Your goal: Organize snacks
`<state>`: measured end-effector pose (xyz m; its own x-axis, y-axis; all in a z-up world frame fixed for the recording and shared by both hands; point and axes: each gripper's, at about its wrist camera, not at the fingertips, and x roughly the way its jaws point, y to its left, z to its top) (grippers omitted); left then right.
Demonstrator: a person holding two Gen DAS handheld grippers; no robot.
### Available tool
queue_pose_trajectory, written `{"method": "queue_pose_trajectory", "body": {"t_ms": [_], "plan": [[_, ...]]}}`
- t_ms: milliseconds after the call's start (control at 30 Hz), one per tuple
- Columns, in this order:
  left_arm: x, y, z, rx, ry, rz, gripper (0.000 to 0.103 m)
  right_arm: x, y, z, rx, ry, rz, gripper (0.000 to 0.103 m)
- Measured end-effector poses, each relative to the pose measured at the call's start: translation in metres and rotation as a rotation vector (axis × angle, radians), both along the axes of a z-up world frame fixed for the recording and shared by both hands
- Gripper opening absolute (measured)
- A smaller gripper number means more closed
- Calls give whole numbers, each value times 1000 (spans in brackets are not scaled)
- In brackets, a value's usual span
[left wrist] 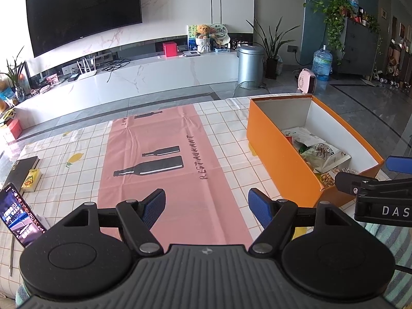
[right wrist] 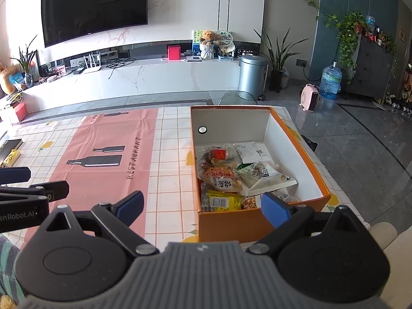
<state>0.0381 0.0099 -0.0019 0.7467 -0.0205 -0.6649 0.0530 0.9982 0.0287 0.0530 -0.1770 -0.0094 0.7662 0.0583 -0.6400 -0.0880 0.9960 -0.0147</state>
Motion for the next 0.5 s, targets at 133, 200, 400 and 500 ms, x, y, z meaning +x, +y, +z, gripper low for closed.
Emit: {"method": "queue_pose_trajectory", "body": {"t_ms": [133, 200, 400, 500], "plan": [[0, 1, 0, -7, 6, 2, 86, 0, 1, 0, 0, 0, -1, 95], [0, 2, 0, -8, 7, 2, 86, 0, 0, 0, 1, 1, -3, 95], [0, 2, -1, -12, 9, 2, 86, 0, 0, 0, 1, 3, -2, 95], [0, 2, -1, -6, 8, 5, 86, 0, 0, 1, 2, 5, -2, 95]]}}
